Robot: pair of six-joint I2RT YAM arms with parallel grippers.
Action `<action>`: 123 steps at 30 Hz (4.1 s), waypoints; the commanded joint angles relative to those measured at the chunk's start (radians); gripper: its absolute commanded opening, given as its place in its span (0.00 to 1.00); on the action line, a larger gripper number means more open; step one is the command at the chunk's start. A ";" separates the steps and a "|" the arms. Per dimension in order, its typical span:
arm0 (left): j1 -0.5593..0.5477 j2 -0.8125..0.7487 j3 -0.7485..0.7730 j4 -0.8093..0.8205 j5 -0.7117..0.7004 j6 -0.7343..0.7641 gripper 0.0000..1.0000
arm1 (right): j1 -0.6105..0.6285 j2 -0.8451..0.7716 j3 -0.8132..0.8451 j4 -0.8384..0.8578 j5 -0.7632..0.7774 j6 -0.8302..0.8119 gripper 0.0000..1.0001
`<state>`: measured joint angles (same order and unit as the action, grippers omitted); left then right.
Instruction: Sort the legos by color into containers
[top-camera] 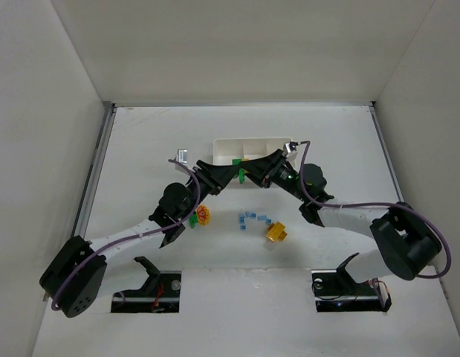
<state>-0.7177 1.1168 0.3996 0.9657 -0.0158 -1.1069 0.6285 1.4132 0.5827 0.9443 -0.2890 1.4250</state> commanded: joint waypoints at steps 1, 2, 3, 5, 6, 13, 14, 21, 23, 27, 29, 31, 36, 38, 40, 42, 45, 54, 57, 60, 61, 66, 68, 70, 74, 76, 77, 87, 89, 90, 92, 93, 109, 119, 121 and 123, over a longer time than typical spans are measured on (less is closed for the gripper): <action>-0.001 -0.017 -0.002 0.125 0.002 -0.025 0.44 | -0.011 0.015 -0.015 0.165 -0.007 0.066 0.22; 0.001 -0.020 -0.004 0.123 -0.001 -0.025 0.42 | -0.013 0.016 -0.018 0.169 -0.006 0.069 0.22; 0.001 -0.023 -0.004 0.120 -0.003 -0.025 0.40 | -0.014 0.018 -0.020 0.169 -0.003 0.071 0.22; 0.001 -0.025 -0.005 0.120 -0.003 -0.025 0.36 | -0.016 0.018 -0.023 0.169 0.005 0.071 0.22; -0.001 -0.025 -0.005 0.123 -0.003 -0.025 0.33 | -0.016 0.020 -0.024 0.169 0.007 0.071 0.23; 0.001 -0.031 -0.001 0.116 -0.003 -0.019 0.17 | -0.020 0.030 -0.033 0.169 0.007 0.068 0.23; 0.005 -0.035 -0.002 0.113 -0.003 -0.019 0.15 | -0.026 0.026 -0.041 0.171 0.007 0.066 0.23; 0.050 -0.064 -0.022 0.085 -0.006 -0.014 0.11 | -0.075 -0.031 -0.099 0.171 -0.001 0.043 0.22; 0.054 -0.061 -0.022 0.076 -0.006 -0.011 0.10 | -0.086 -0.043 -0.109 0.171 -0.007 0.034 0.22; 0.073 -0.035 -0.006 0.065 -0.006 0.005 0.10 | -0.100 -0.054 -0.126 0.163 -0.015 0.008 0.22; 0.088 -0.008 0.031 0.029 0.002 0.034 0.10 | -0.103 -0.066 -0.133 0.140 -0.012 -0.023 0.22; 0.093 0.023 0.074 -0.024 -0.006 0.080 0.10 | -0.103 -0.083 -0.138 0.097 -0.004 -0.069 0.22; 0.076 0.098 0.200 -0.206 -0.058 0.220 0.11 | -0.102 -0.183 -0.135 -0.134 0.060 -0.274 0.22; 0.050 0.130 0.251 -0.275 -0.081 0.280 0.11 | -0.100 -0.245 -0.126 -0.275 0.141 -0.368 0.22; 0.024 0.173 0.307 -0.329 -0.098 0.332 0.11 | -0.099 -0.315 -0.113 -0.405 0.247 -0.454 0.22; 0.002 0.225 0.364 -0.361 -0.114 0.376 0.11 | -0.095 -0.380 -0.106 -0.505 0.353 -0.532 0.22; -0.016 0.316 0.448 -0.392 -0.119 0.412 0.12 | -0.097 -0.440 -0.115 -0.564 0.415 -0.575 0.22; -0.007 0.610 0.669 -0.413 -0.098 0.424 0.15 | -0.095 -0.503 -0.187 -0.575 0.413 -0.590 0.22; -0.002 0.675 0.734 -0.435 -0.093 0.427 0.17 | -0.097 -0.522 -0.192 -0.578 0.412 -0.603 0.22; -0.002 0.706 0.772 -0.456 -0.104 0.429 0.30 | -0.105 -0.530 -0.196 -0.578 0.407 -0.610 0.22; -0.004 0.707 0.775 -0.459 -0.104 0.429 0.35 | -0.111 -0.530 -0.196 -0.578 0.406 -0.610 0.22; -0.010 0.643 0.734 -0.450 -0.131 0.443 0.52 | -0.118 -0.496 -0.181 -0.567 0.375 -0.606 0.22; -0.013 0.603 0.700 -0.444 -0.142 0.444 0.55 | -0.114 -0.476 -0.166 -0.562 0.370 -0.603 0.22; -0.013 0.559 0.658 -0.438 -0.141 0.432 0.55 | -0.114 -0.456 -0.149 -0.558 0.370 -0.598 0.22; -0.047 0.430 0.527 -0.397 -0.125 0.406 0.49 | -0.114 -0.415 -0.103 -0.558 0.369 -0.571 0.22; -0.084 0.359 0.460 -0.369 -0.125 0.412 0.46 | -0.114 -0.396 -0.074 -0.564 0.370 -0.555 0.22; -0.103 0.326 0.429 -0.358 -0.130 0.418 0.45 | -0.114 -0.386 -0.061 -0.565 0.372 -0.549 0.22; -0.222 0.186 0.308 -0.334 -0.142 0.509 0.42 | -0.060 -0.296 0.019 -0.569 0.390 -0.491 0.22; -0.228 0.183 0.300 -0.318 -0.142 0.515 0.43 | -0.046 -0.298 0.022 -0.573 0.407 -0.485 0.22; -0.228 0.186 0.298 -0.308 -0.136 0.516 0.43 | -0.042 -0.301 0.022 -0.573 0.412 -0.482 0.22; -0.229 0.198 0.303 -0.306 -0.133 0.519 0.43 | -0.037 -0.307 0.023 -0.578 0.415 -0.476 0.22; -0.231 0.205 0.309 -0.311 -0.133 0.522 0.43 | -0.036 -0.310 0.023 -0.578 0.415 -0.471 0.22; -0.263 0.275 0.344 -0.285 -0.159 0.548 0.29 | -0.006 -0.336 0.006 -0.565 0.415 -0.436 0.22; -0.274 0.278 0.331 -0.242 -0.187 0.552 0.13 | -0.006 -0.330 -0.011 -0.565 0.406 -0.425 0.24; -0.282 0.278 0.331 -0.242 -0.211 0.552 0.23 | -0.006 -0.329 -0.009 -0.565 0.404 -0.425 0.23; -0.286 0.279 0.326 -0.229 -0.220 0.553 0.29 | -0.006 -0.326 -0.007 -0.565 0.402 -0.425 0.23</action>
<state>-0.9955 1.3994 0.7036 0.6579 -0.1940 -0.5682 0.6106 1.0977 0.5606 0.3458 0.1127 0.9936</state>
